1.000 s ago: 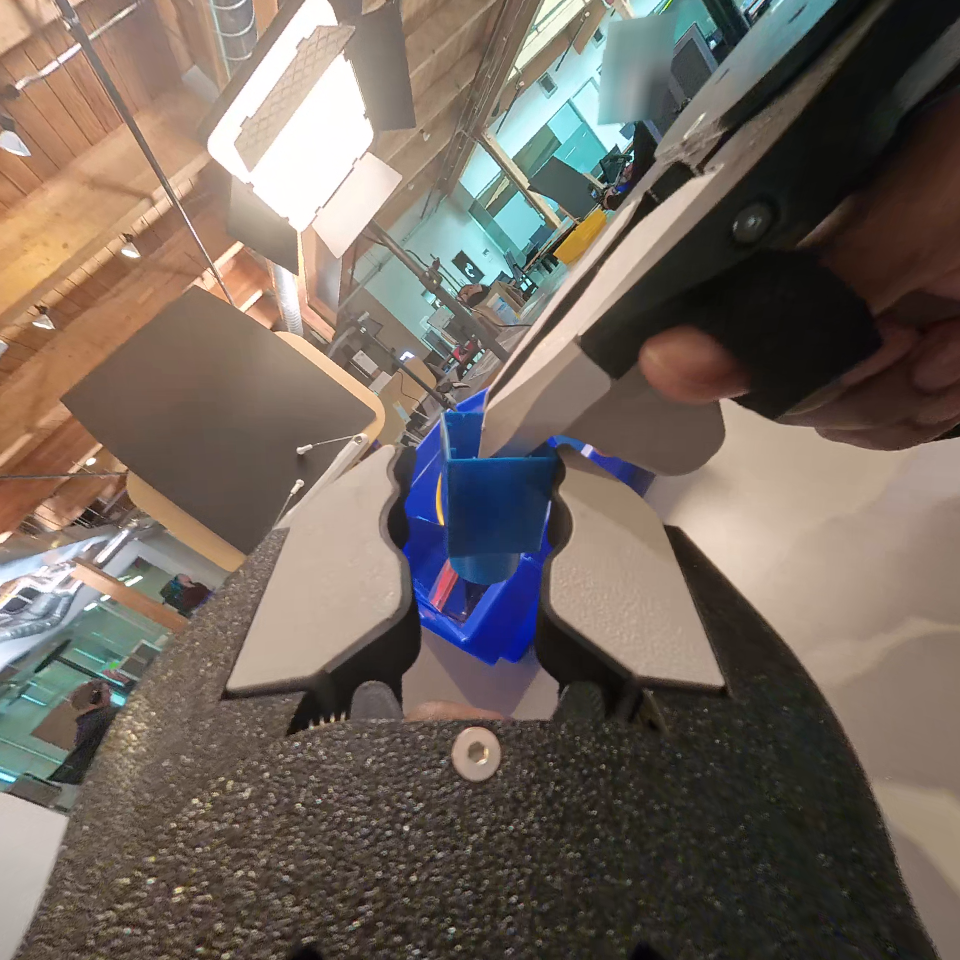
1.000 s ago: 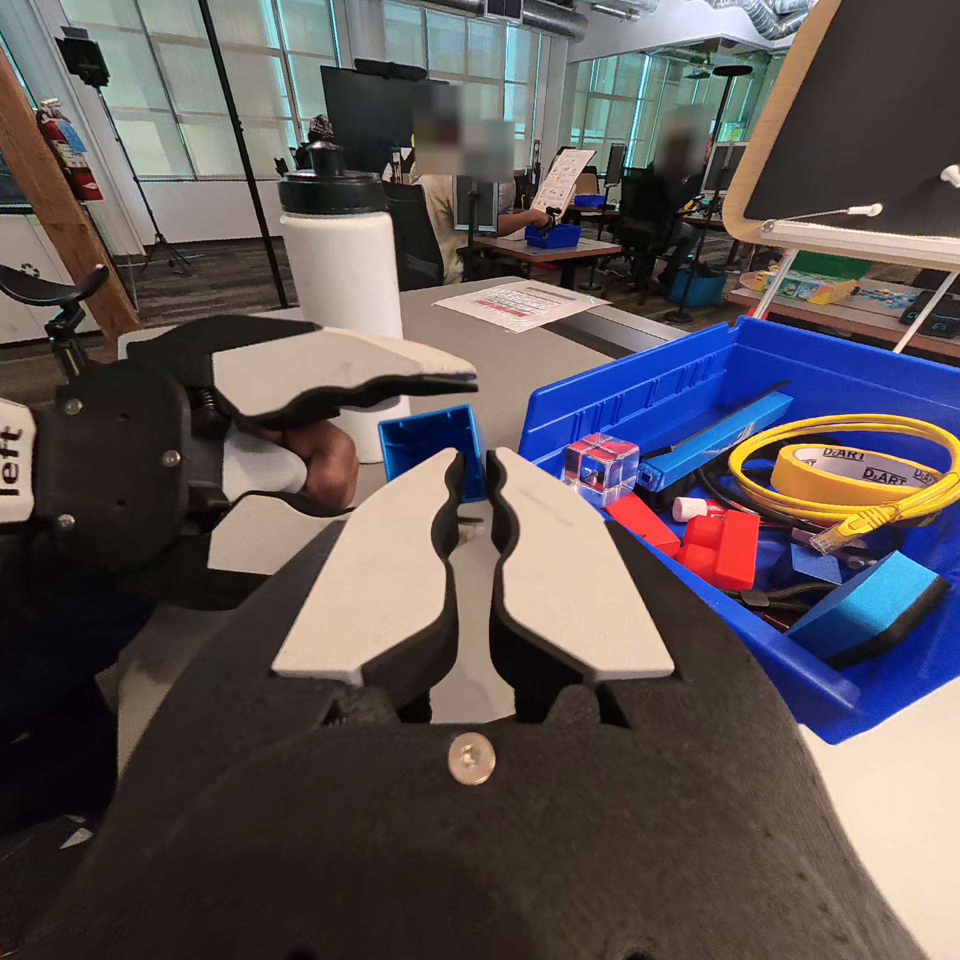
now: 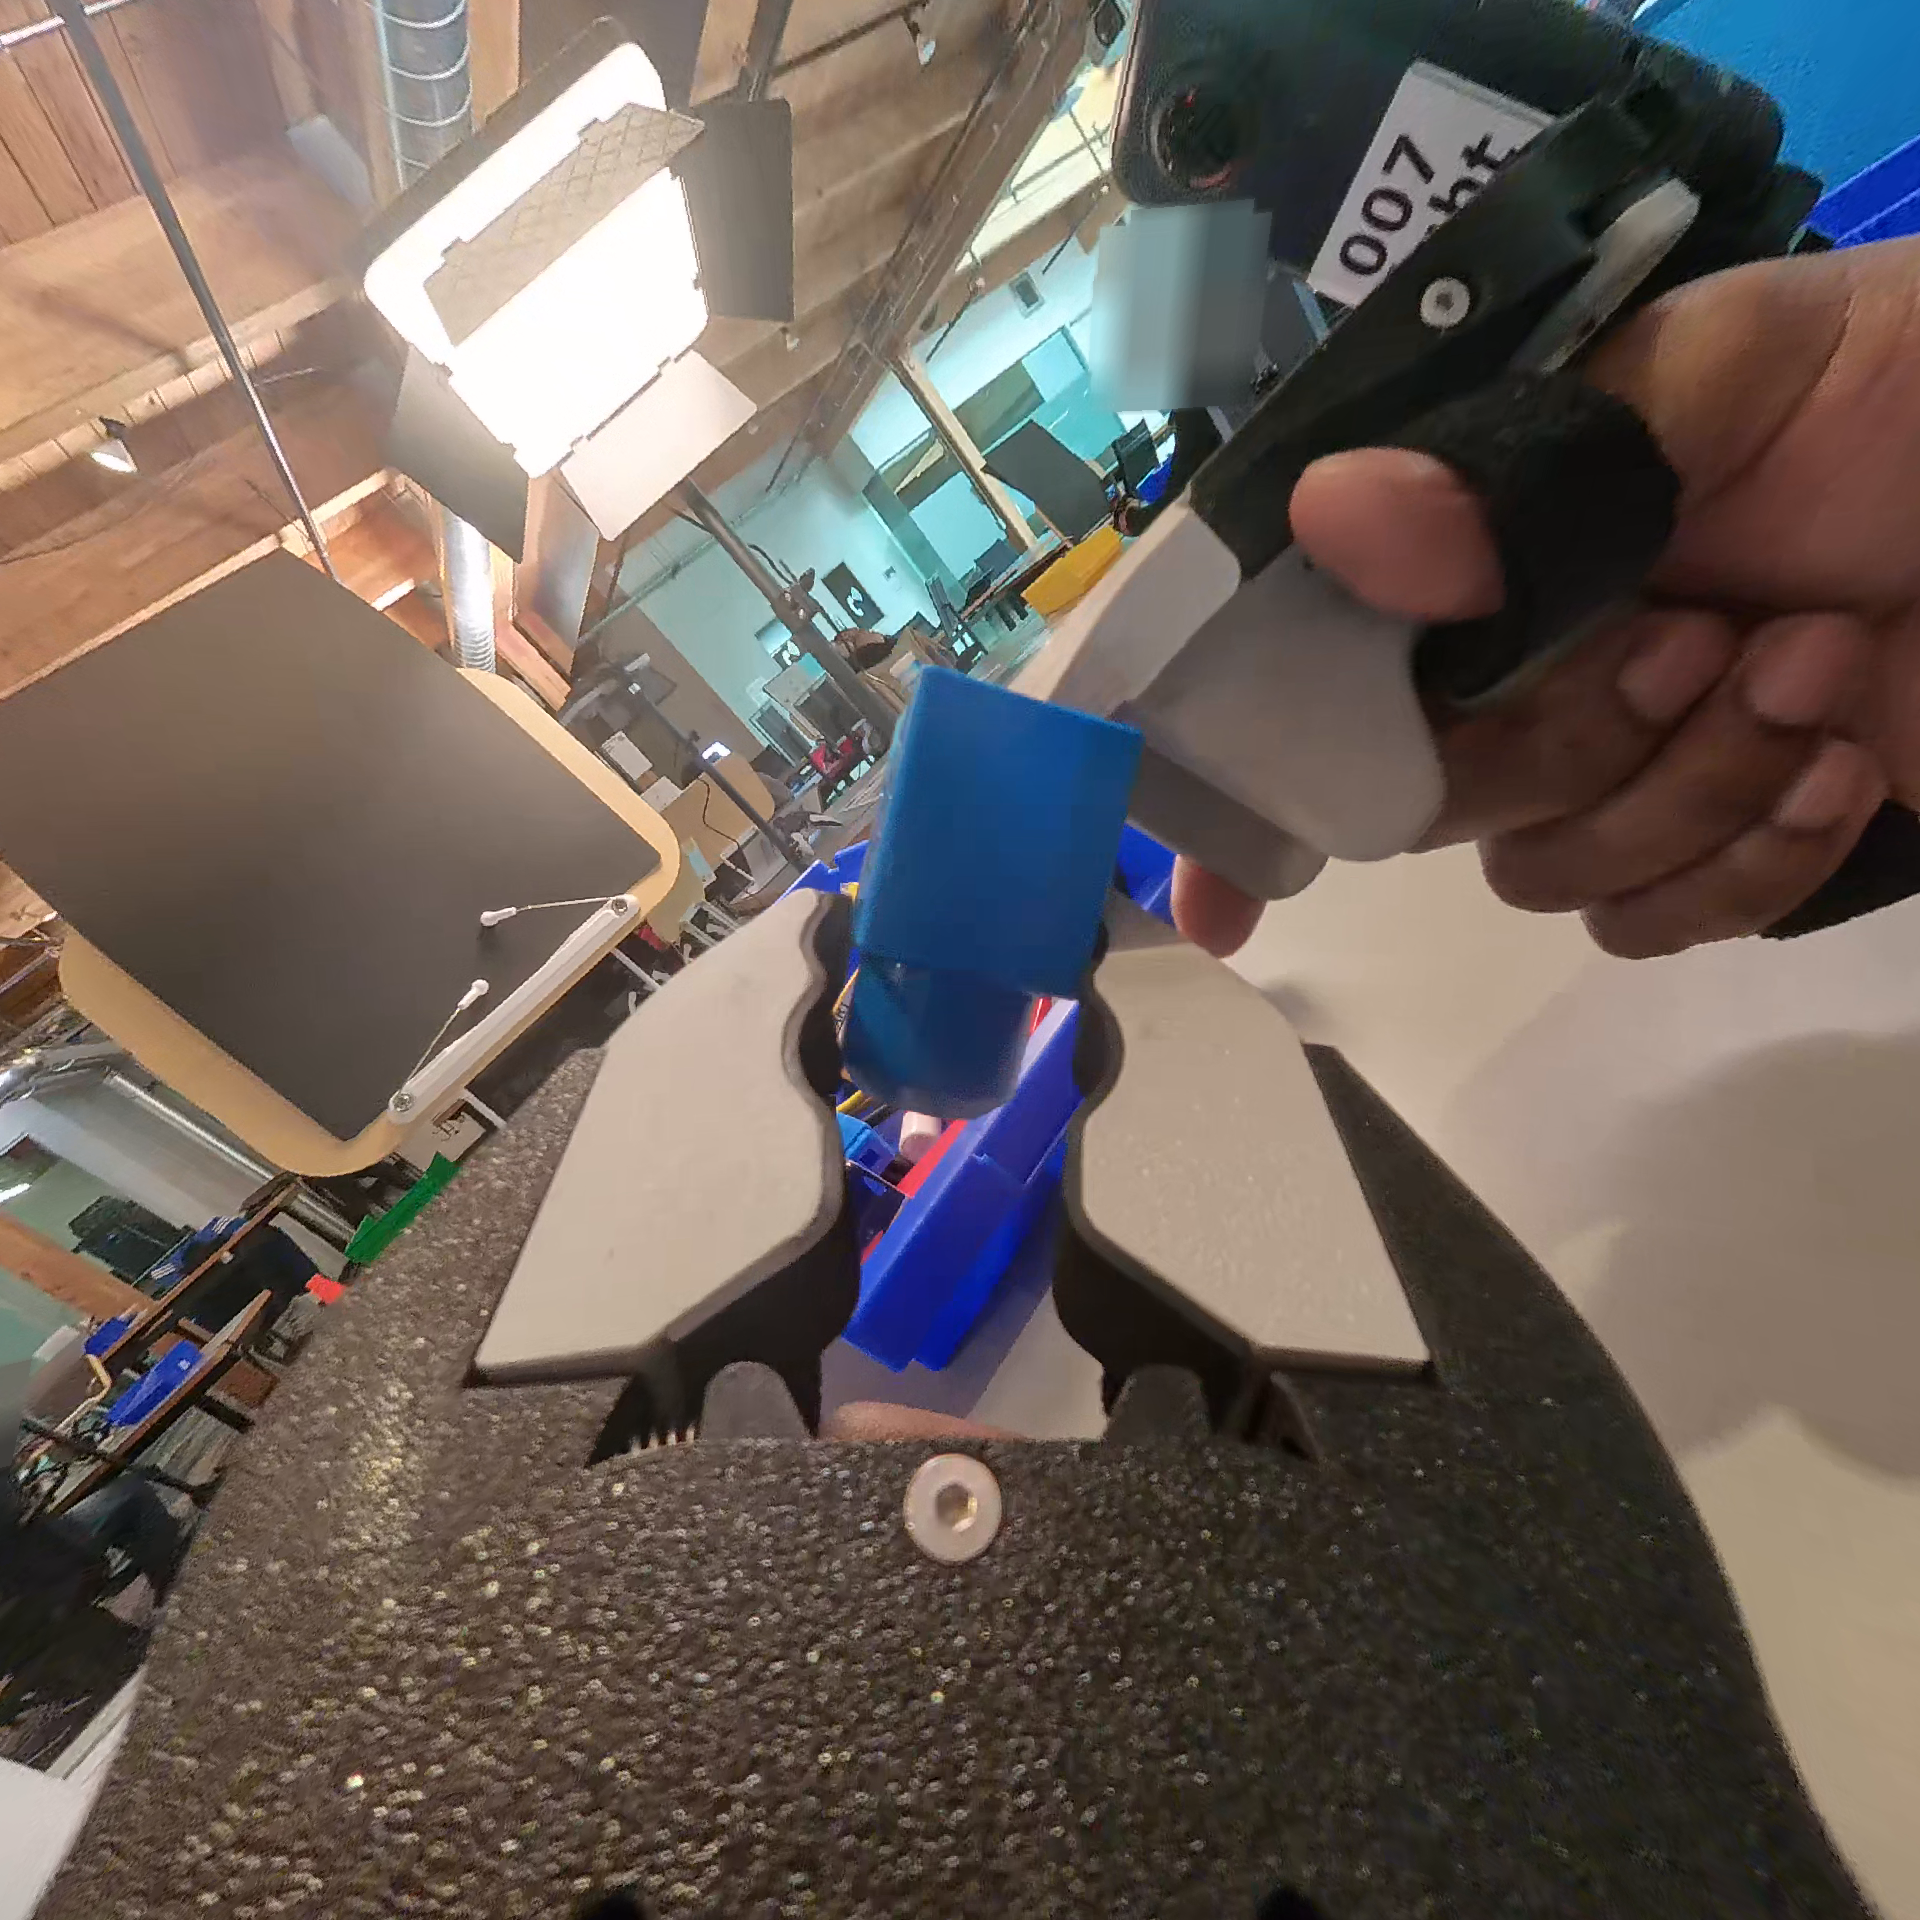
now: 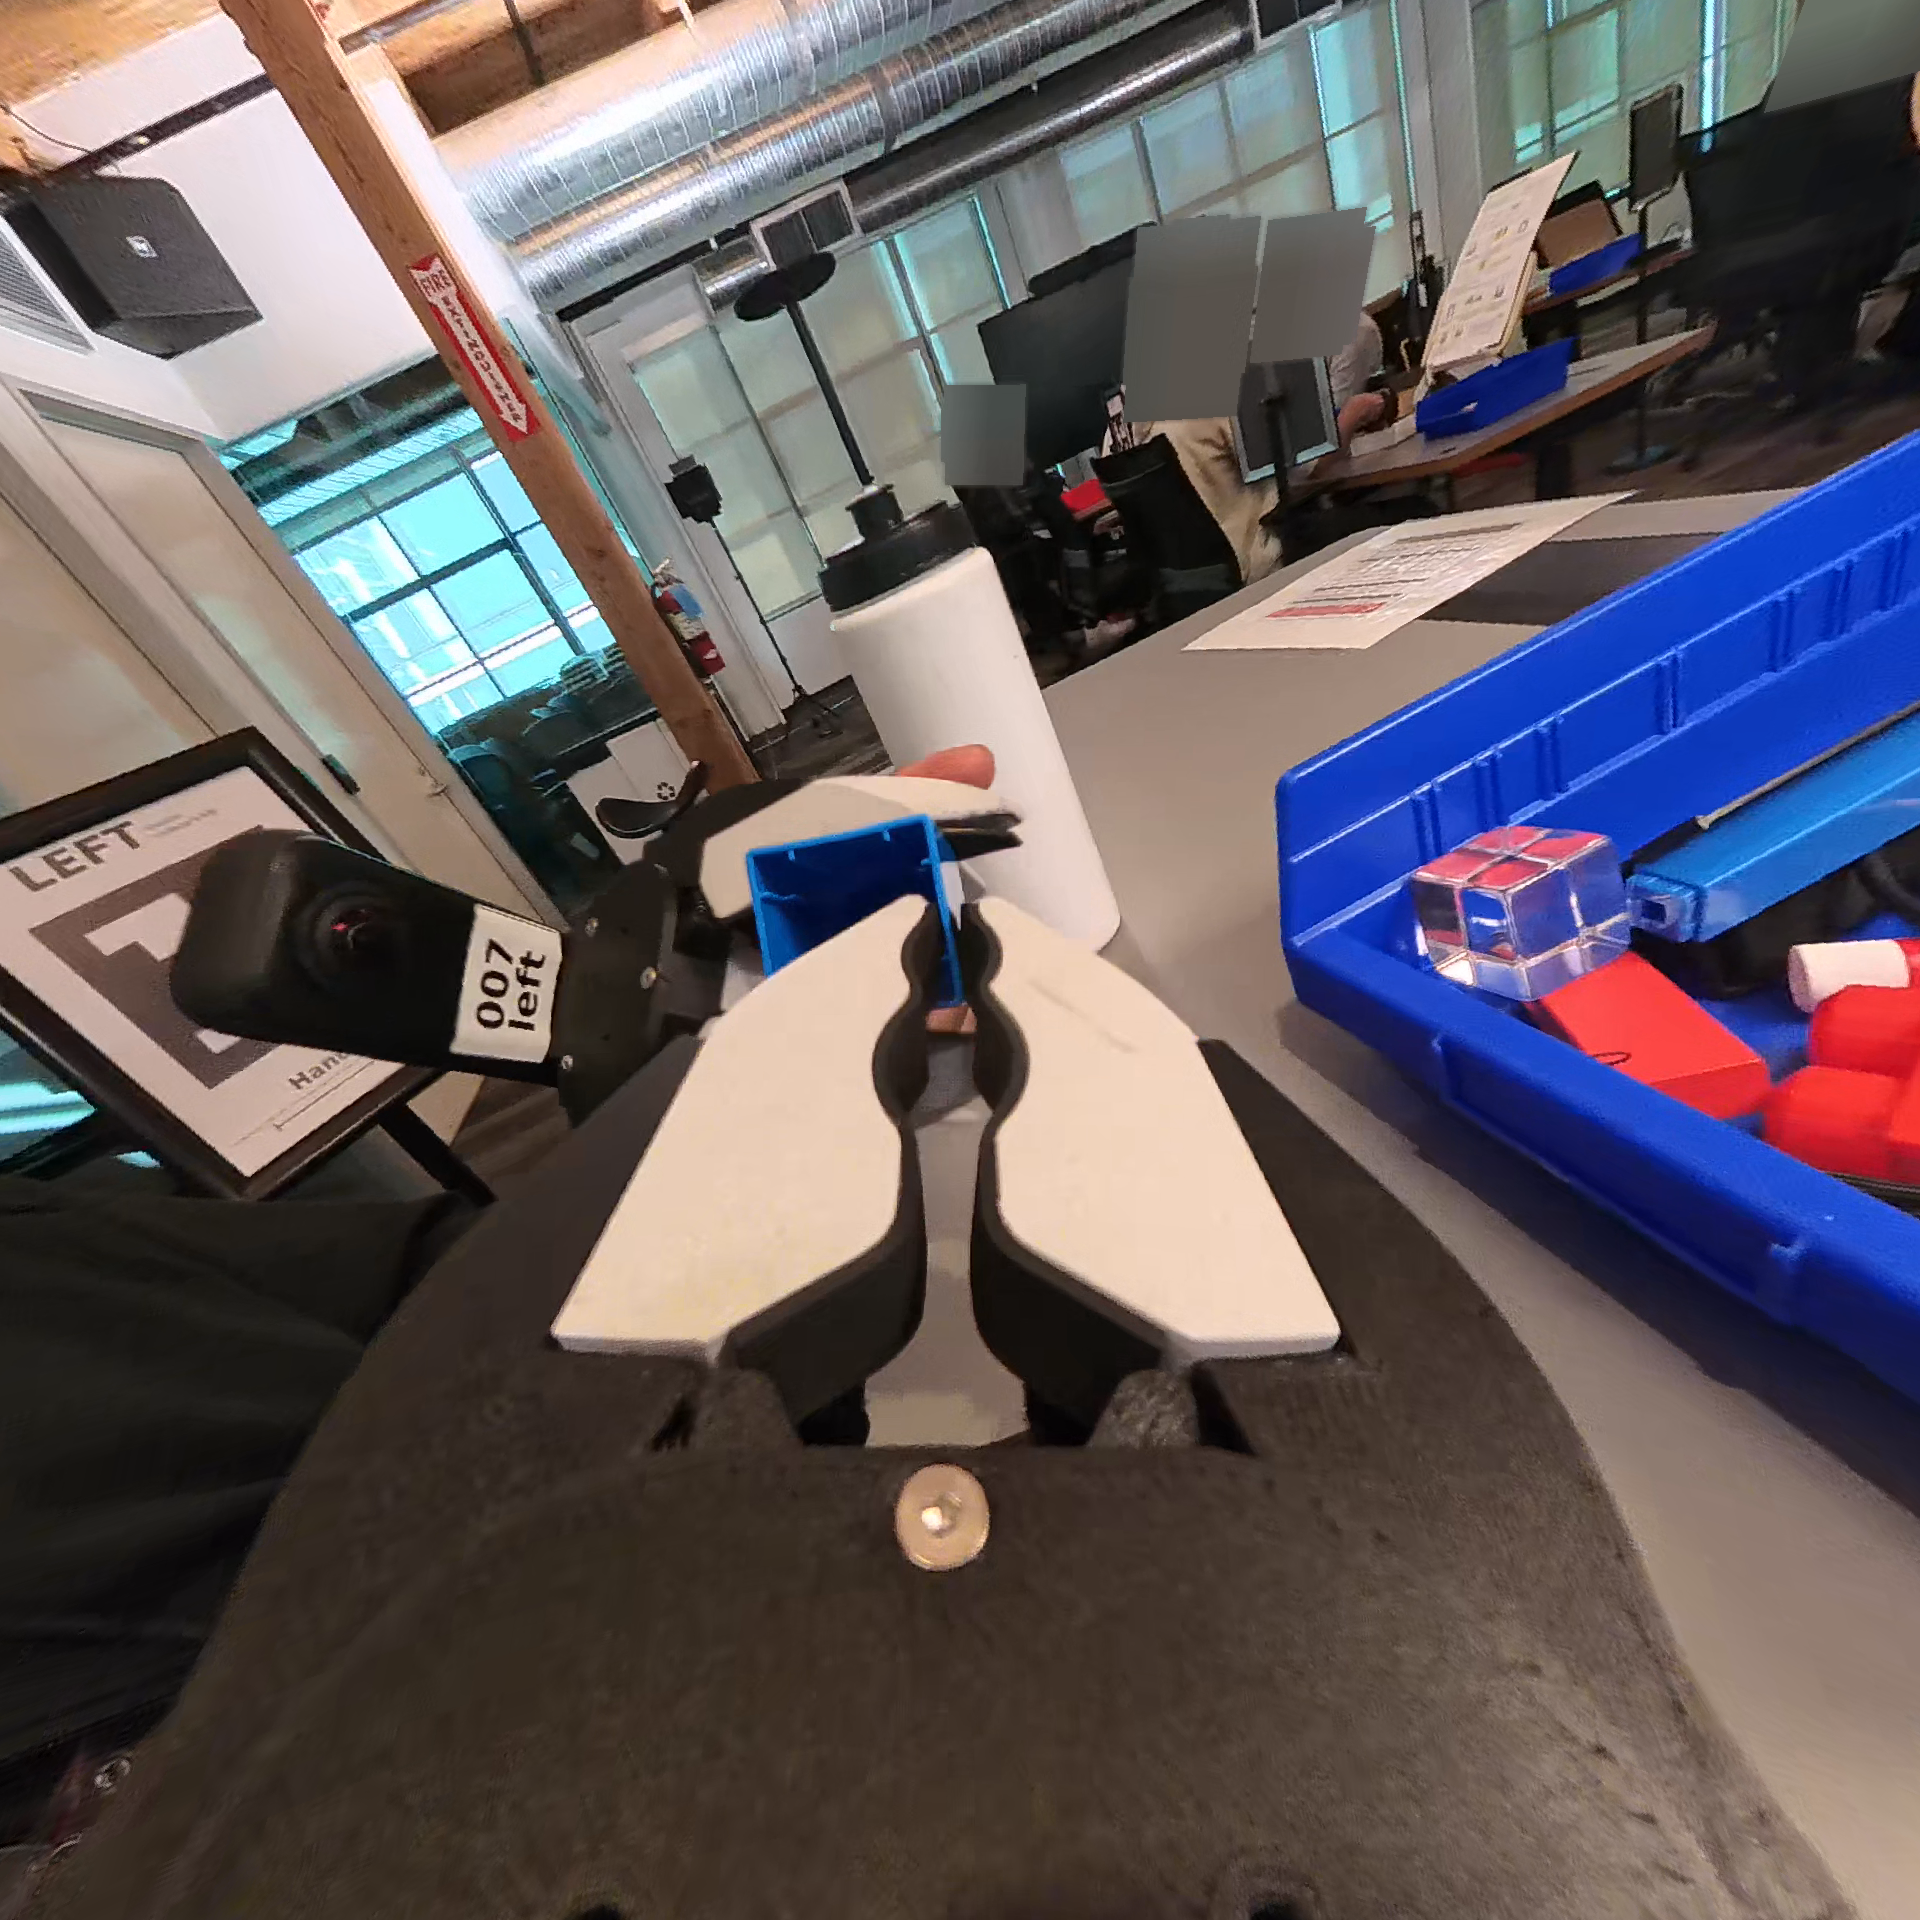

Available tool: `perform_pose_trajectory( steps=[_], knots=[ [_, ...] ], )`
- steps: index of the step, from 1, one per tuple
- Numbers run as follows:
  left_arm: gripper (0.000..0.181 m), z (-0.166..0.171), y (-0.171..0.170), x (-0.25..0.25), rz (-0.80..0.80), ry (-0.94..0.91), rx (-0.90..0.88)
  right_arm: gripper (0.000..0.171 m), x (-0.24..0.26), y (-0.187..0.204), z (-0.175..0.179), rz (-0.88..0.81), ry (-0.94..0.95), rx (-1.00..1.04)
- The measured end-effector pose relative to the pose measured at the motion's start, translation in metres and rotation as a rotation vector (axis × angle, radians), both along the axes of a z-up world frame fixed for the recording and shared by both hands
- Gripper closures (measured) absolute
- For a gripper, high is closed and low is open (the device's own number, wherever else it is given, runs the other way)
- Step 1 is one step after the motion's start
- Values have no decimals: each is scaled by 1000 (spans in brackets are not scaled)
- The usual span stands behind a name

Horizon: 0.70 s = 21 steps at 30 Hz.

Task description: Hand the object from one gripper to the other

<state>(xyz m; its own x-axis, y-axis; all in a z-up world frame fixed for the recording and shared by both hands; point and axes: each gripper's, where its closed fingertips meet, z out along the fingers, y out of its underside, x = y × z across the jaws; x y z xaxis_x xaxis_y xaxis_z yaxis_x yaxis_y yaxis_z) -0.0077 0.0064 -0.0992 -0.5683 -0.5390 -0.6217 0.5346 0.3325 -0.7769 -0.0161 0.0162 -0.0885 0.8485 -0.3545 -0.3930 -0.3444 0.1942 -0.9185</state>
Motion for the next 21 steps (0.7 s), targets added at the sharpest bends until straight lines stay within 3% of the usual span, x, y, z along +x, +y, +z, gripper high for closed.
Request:
perform_pose_trajectory(
  steps=[13, 21],
  knots=[
    [139, -12, -2, 7, 65, -15, 88, 168, 3, 4, -15, 10, 82, -39],
    [140, -17, 2, 13, 79, 65, 89, 159, 8, 3, -15, -74, -16, -122]
  ],
)
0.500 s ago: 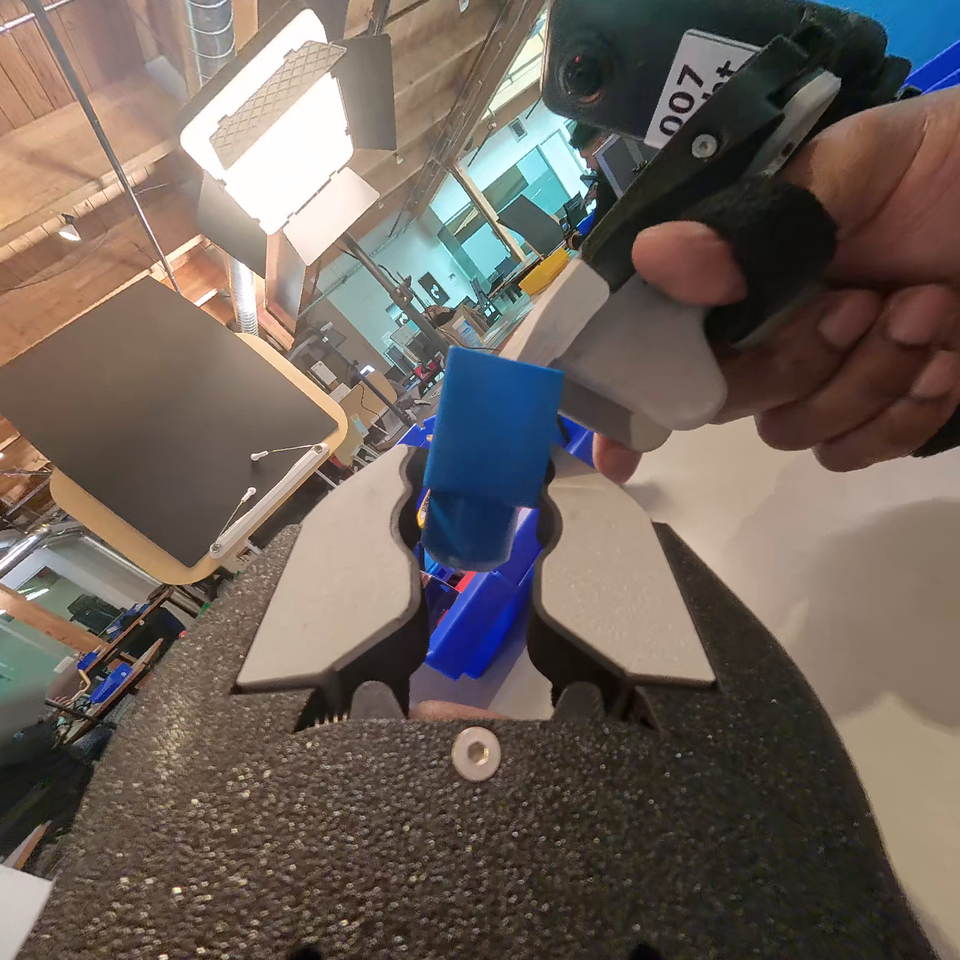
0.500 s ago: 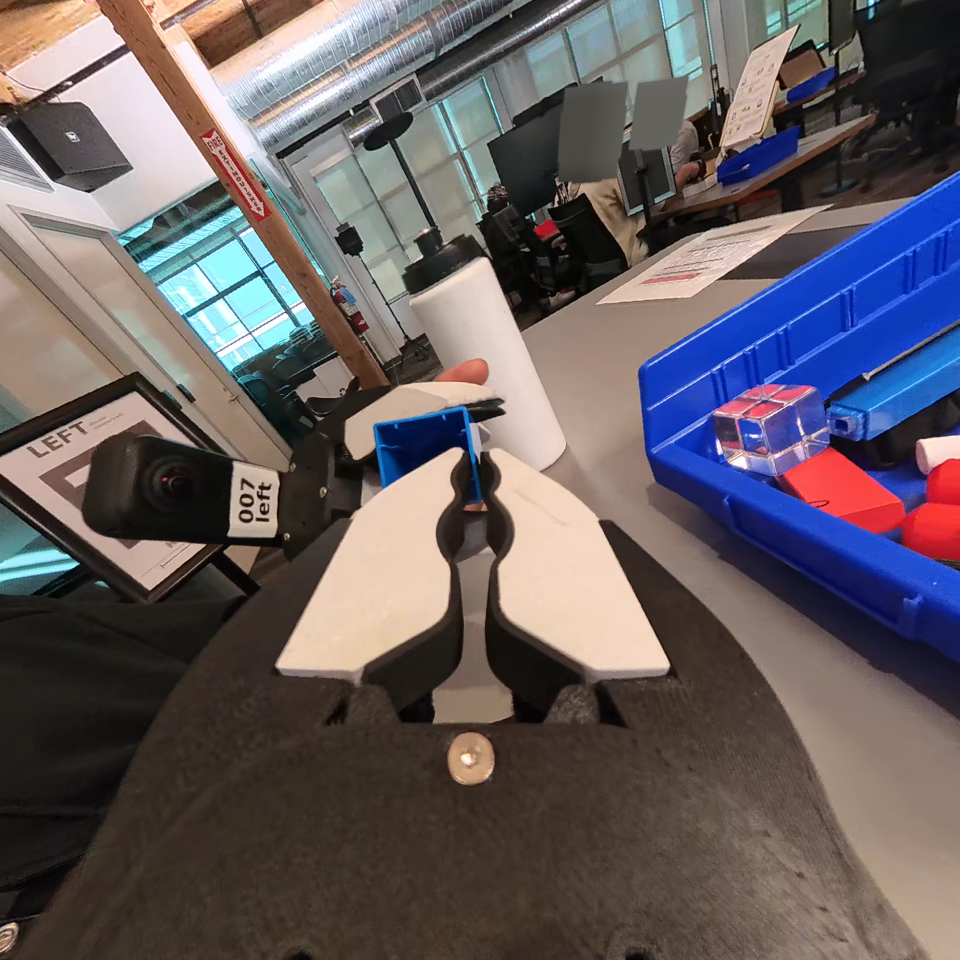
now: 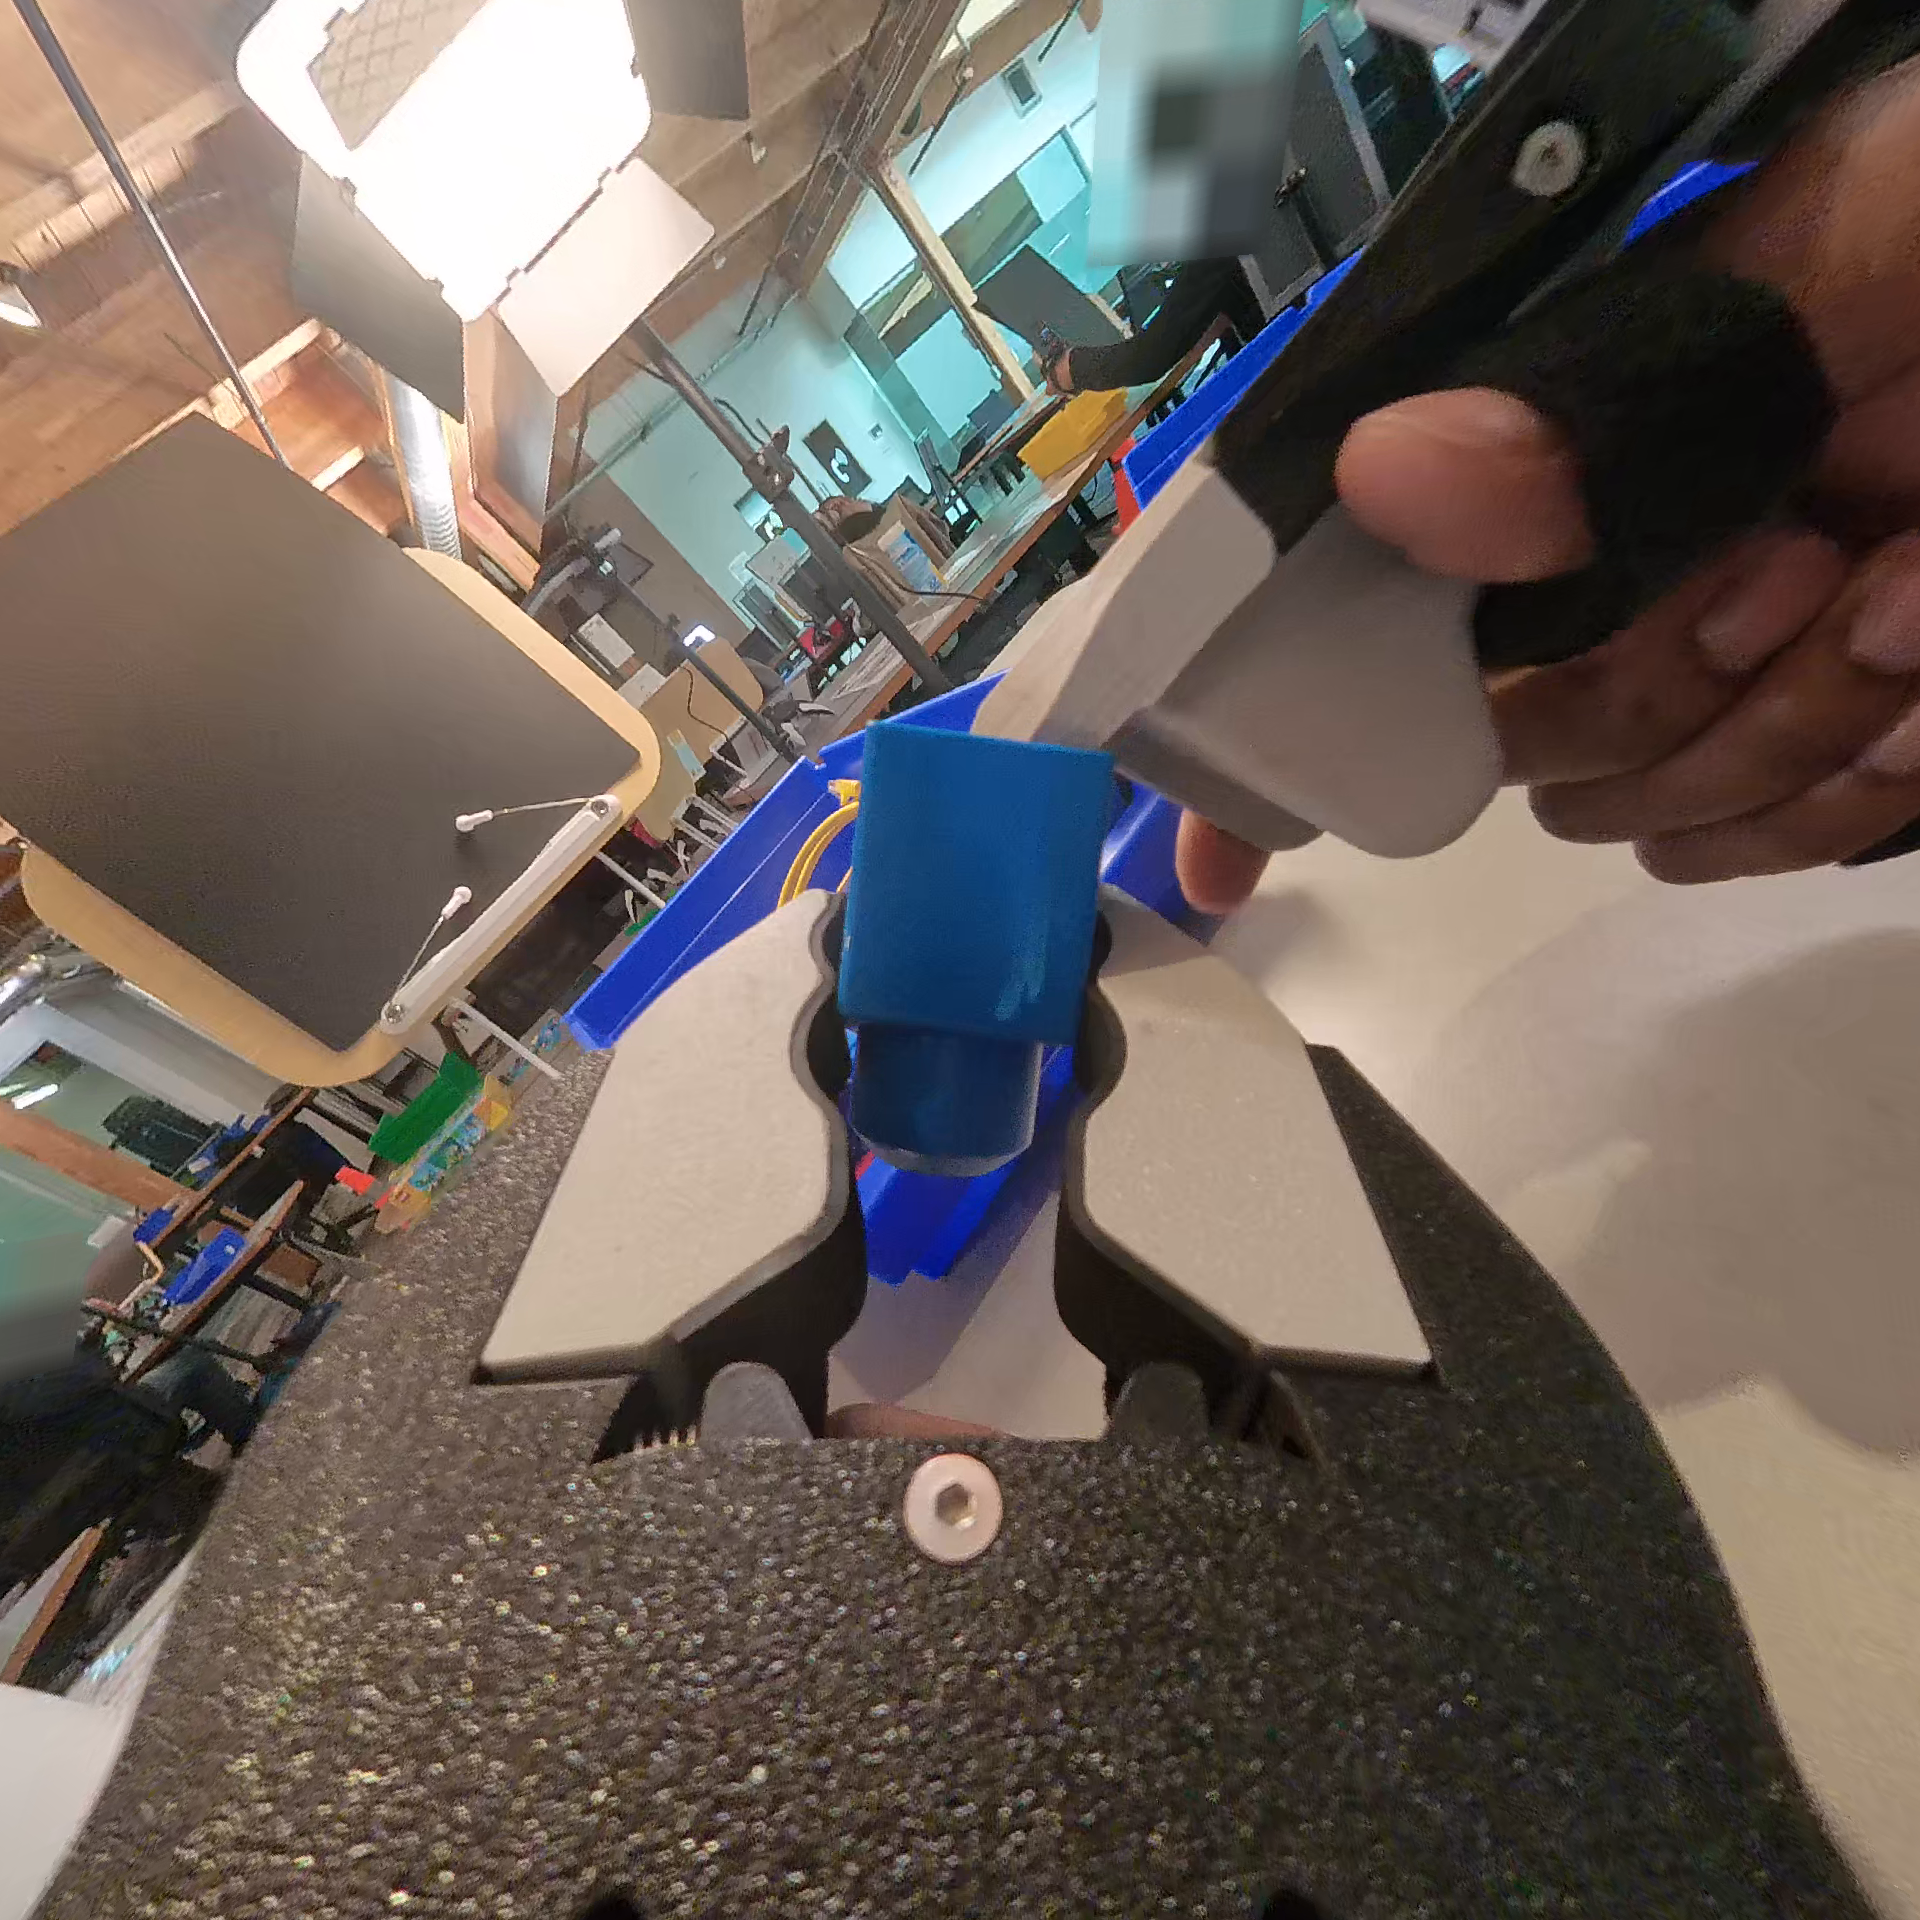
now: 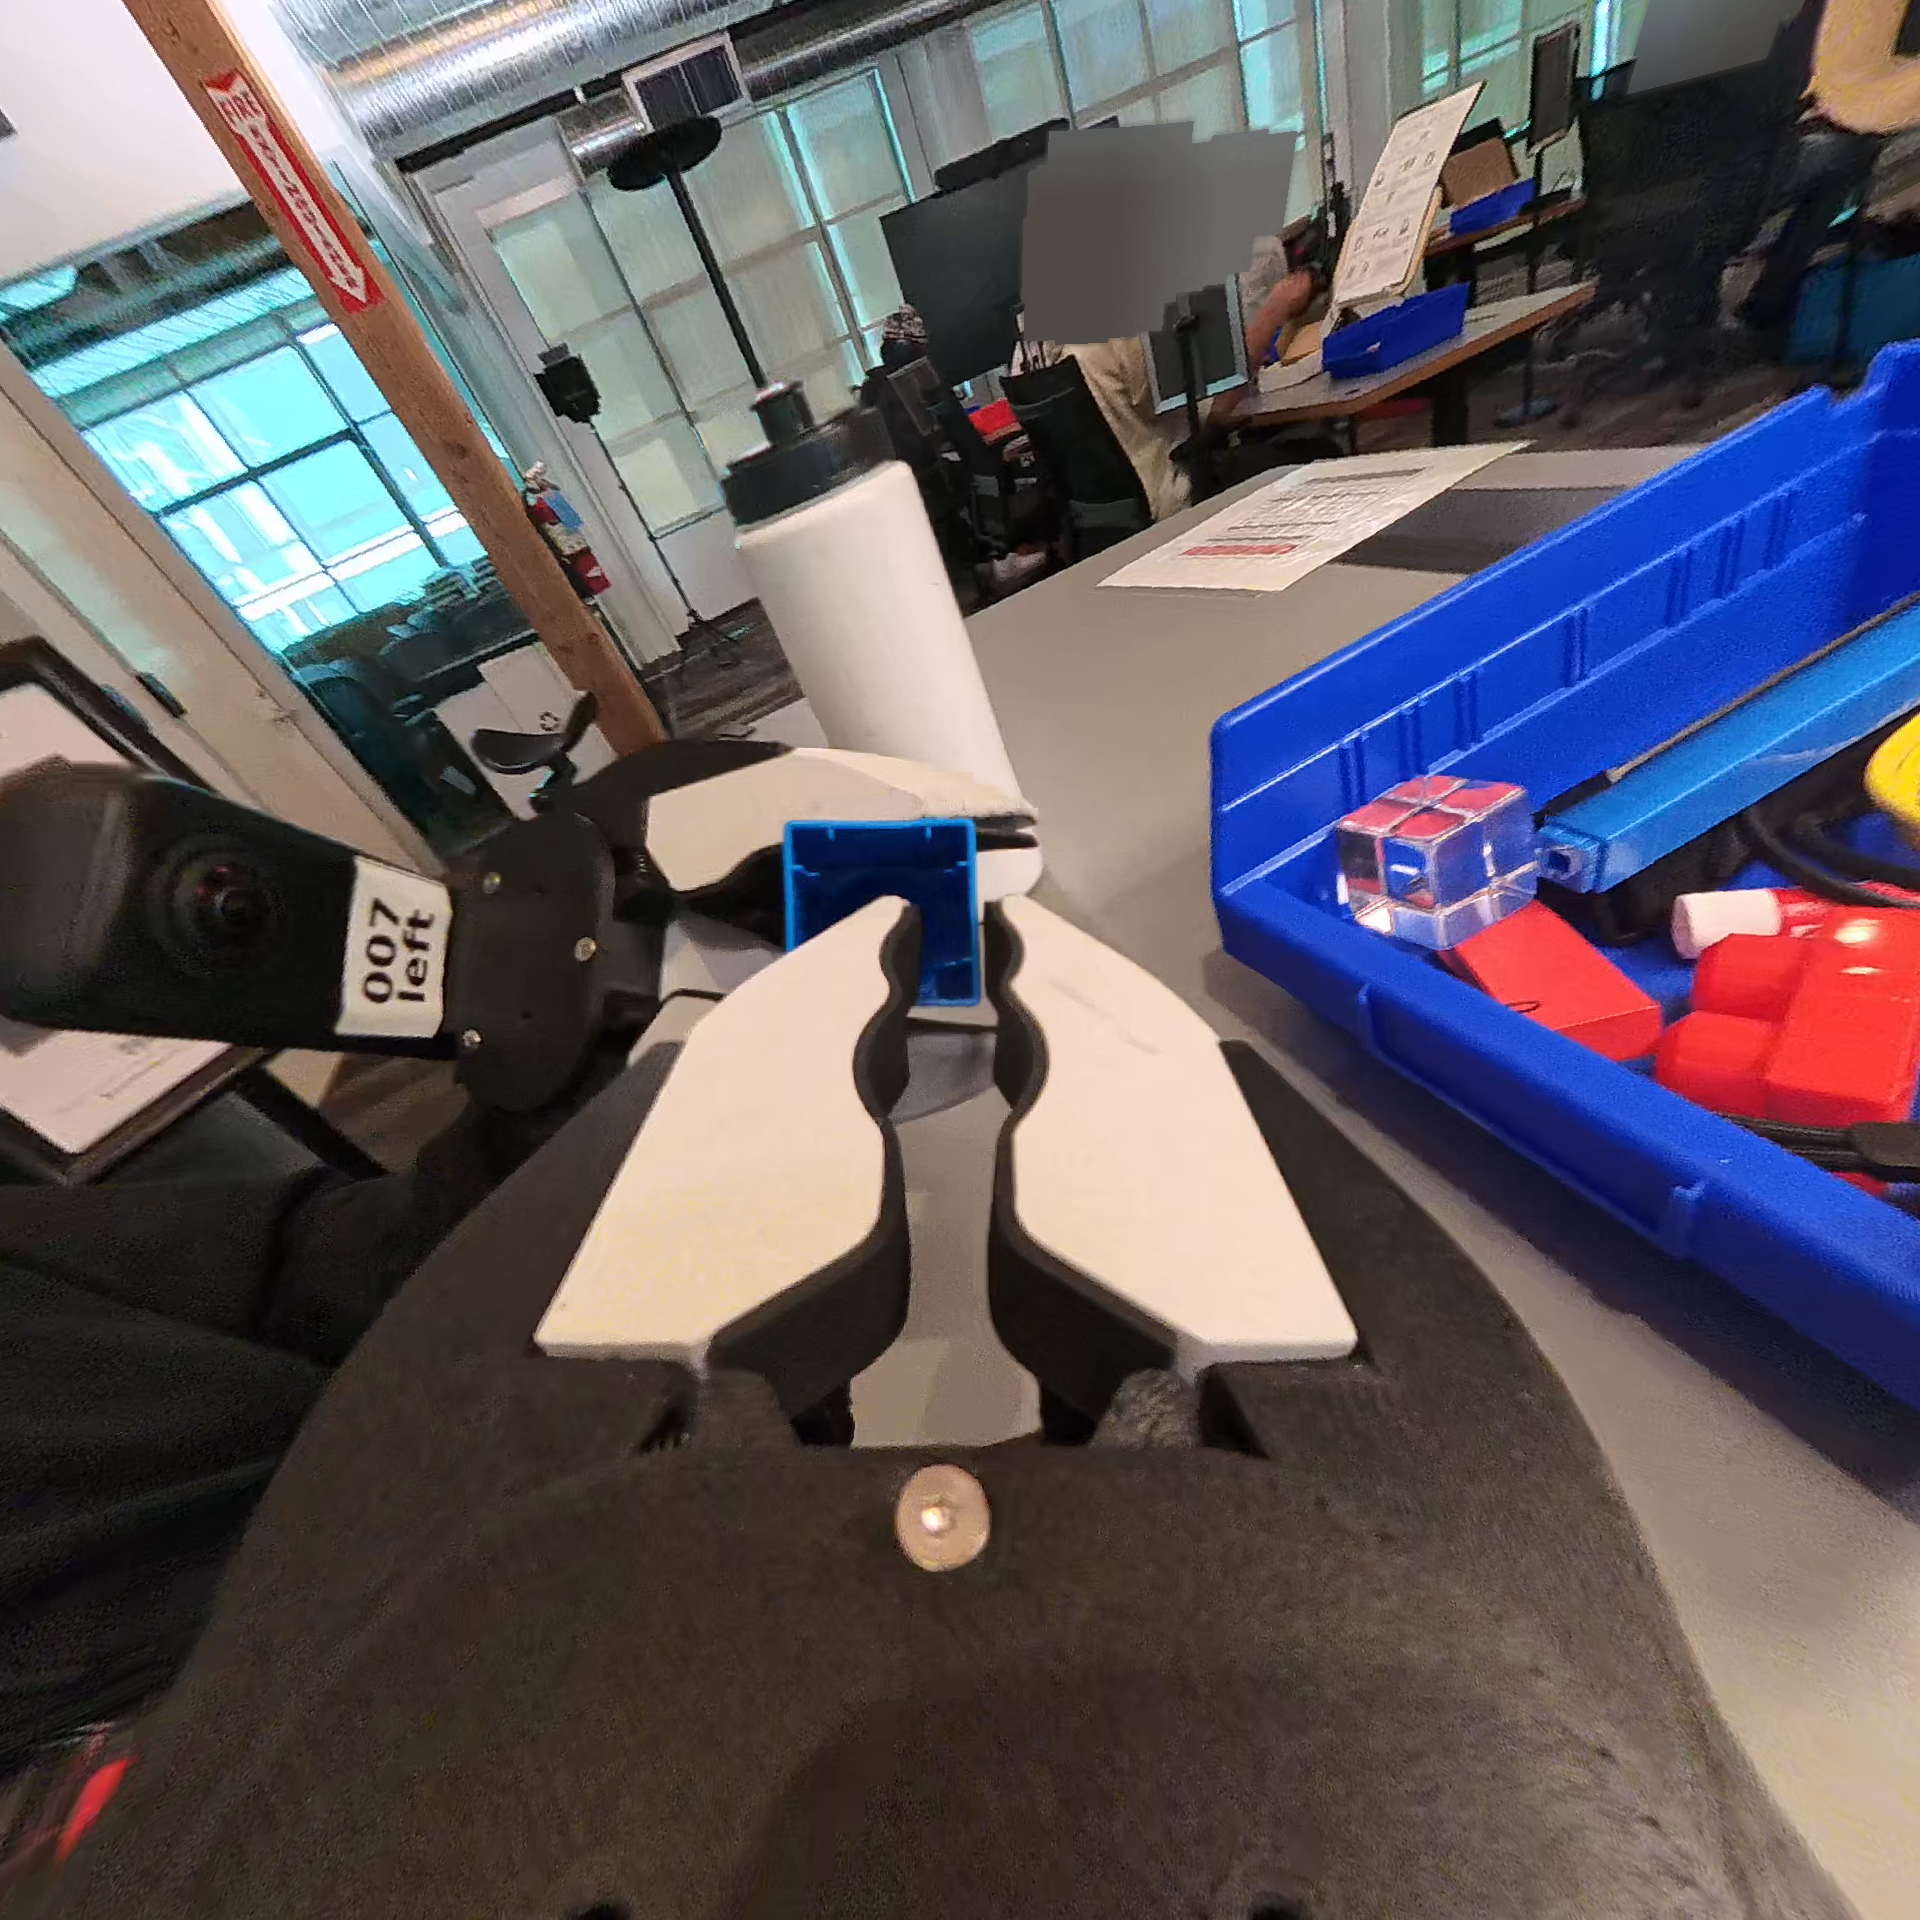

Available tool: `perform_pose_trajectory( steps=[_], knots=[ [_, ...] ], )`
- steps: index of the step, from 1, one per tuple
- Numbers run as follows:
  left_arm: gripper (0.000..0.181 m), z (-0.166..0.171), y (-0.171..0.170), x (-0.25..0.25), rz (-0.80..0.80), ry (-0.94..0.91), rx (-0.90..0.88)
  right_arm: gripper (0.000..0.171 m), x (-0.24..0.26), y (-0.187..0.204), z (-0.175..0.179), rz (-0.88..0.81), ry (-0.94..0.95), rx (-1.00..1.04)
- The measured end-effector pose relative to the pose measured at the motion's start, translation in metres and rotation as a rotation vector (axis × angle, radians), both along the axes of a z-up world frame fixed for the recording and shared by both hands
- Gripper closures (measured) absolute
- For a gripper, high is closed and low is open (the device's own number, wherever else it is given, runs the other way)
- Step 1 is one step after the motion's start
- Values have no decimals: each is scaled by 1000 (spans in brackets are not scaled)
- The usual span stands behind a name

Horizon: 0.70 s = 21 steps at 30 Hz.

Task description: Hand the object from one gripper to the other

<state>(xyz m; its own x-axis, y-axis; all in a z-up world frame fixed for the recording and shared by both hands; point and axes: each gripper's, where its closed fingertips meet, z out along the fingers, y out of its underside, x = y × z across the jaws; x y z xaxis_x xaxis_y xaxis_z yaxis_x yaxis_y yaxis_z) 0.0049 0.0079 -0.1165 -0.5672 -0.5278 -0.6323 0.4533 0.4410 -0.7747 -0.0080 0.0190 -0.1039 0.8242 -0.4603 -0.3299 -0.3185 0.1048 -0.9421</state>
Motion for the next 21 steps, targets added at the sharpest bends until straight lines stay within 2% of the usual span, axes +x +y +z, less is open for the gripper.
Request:
perform_pose_trajectory(
  steps=[3, 6, 11, 15, 21],
  knots=[
    [140, 1, 6, 6, 22, 61, -48, 154, 7, -8, 5, -104, -121, -69],
    [140, 3, 12, 11, -9, 212, -173, 150, 10, -17, 15, -209, -306, -168],
    [140, 5, 8, 1, -236, 567, -402, 134, 1, -14, 20, -276, -678, -436],
    [140, 8, 6, -9, -387, 746, -506, 117, -11, 2, 12, -277, -956, -632],
    [140, 19, 1, -25, -566, 869, -599, 91, -6, 11, -4, -332, -1128, -850]
  ],
)
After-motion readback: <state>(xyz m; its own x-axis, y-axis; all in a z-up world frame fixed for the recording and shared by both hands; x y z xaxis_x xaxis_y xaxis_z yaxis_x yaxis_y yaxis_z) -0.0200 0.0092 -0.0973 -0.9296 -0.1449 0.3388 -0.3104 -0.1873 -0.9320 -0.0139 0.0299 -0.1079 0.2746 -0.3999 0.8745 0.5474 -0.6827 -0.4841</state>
